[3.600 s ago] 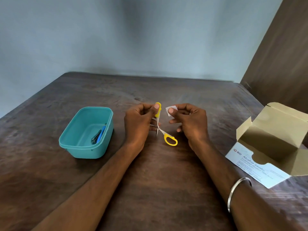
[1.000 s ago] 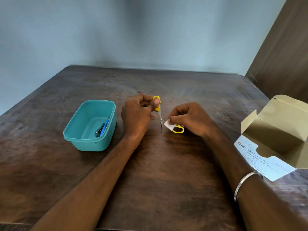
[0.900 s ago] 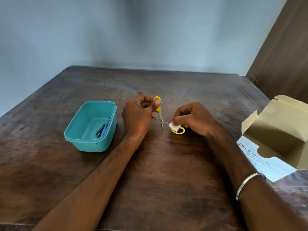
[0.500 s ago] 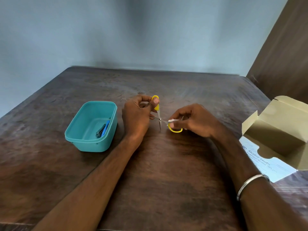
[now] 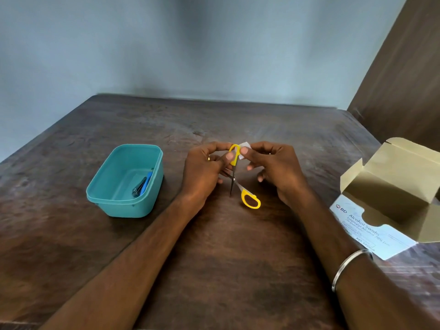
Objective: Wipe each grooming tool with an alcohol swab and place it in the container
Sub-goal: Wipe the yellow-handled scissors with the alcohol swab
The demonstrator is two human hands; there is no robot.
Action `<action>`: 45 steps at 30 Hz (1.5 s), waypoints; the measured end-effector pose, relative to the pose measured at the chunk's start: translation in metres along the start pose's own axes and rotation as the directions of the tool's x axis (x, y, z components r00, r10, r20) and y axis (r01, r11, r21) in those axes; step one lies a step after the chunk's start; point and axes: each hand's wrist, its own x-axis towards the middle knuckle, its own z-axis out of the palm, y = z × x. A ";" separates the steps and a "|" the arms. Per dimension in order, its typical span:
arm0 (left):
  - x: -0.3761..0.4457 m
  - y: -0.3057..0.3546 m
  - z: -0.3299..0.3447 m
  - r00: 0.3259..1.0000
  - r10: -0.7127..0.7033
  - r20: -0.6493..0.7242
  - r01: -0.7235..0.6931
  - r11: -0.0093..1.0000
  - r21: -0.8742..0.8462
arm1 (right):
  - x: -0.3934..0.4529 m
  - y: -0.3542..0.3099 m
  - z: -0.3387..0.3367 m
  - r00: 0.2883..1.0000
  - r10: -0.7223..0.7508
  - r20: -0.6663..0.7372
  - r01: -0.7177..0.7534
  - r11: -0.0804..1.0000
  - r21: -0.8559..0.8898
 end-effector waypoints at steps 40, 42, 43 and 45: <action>-0.013 0.001 0.015 0.883 0.466 0.049 -0.468 0.869 0.163 | -0.003 0.004 0.011 0.997 0.075 -0.017 -0.072 0.985 0.155; -0.013 0.006 0.014 0.928 0.372 0.007 -0.372 0.928 0.008 | -0.003 0.003 0.012 0.999 0.051 0.006 -0.052 0.990 0.135; -0.012 0.008 0.013 0.943 0.331 -0.013 -0.332 0.942 -0.051 | -0.004 0.002 0.012 0.999 0.034 0.031 -0.037 0.992 0.118; -0.011 0.011 0.010 0.961 0.272 -0.042 -0.275 0.954 -0.119 | -0.006 0.001 0.014 0.996 -0.002 0.085 -0.006 0.996 0.089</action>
